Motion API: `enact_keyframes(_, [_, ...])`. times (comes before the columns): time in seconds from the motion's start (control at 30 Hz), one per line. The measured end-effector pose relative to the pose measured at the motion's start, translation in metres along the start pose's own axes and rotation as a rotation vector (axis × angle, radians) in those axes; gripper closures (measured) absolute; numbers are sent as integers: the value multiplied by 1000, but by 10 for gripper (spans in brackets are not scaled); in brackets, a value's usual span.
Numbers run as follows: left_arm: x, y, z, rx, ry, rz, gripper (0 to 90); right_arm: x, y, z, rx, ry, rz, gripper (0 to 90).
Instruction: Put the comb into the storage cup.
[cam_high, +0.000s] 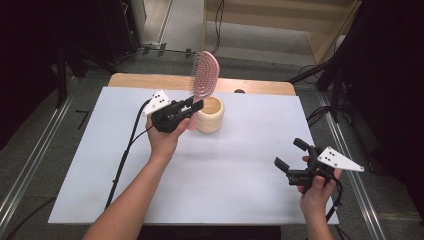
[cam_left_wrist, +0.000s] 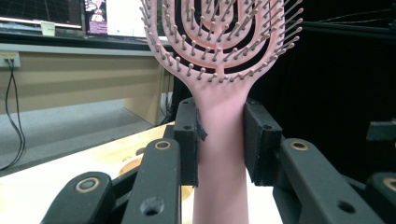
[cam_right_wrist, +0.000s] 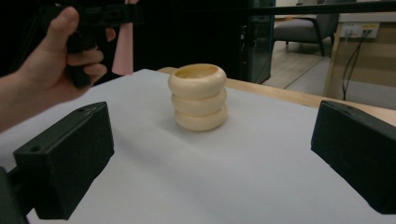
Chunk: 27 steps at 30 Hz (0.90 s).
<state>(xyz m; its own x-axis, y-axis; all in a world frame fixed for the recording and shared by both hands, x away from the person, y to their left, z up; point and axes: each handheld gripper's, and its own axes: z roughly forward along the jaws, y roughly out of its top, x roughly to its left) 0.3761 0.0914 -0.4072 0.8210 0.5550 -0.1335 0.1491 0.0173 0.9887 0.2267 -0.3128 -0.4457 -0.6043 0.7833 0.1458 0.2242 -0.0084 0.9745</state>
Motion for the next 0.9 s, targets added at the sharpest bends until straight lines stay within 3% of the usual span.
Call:
enact_keyframes(0.3, [-1,1,-3,-1,-6,8,705,22,49,49,-4,104,-13,0])
enact_keyframes(0.47, [-1,1,-5,-7,-8,4,706,28,69,68,-6,128,-24,0])
enact_keyframes(0.9, [-3,-3,-8,-6,-6,5,705,31,90,101,6,157,5,0])
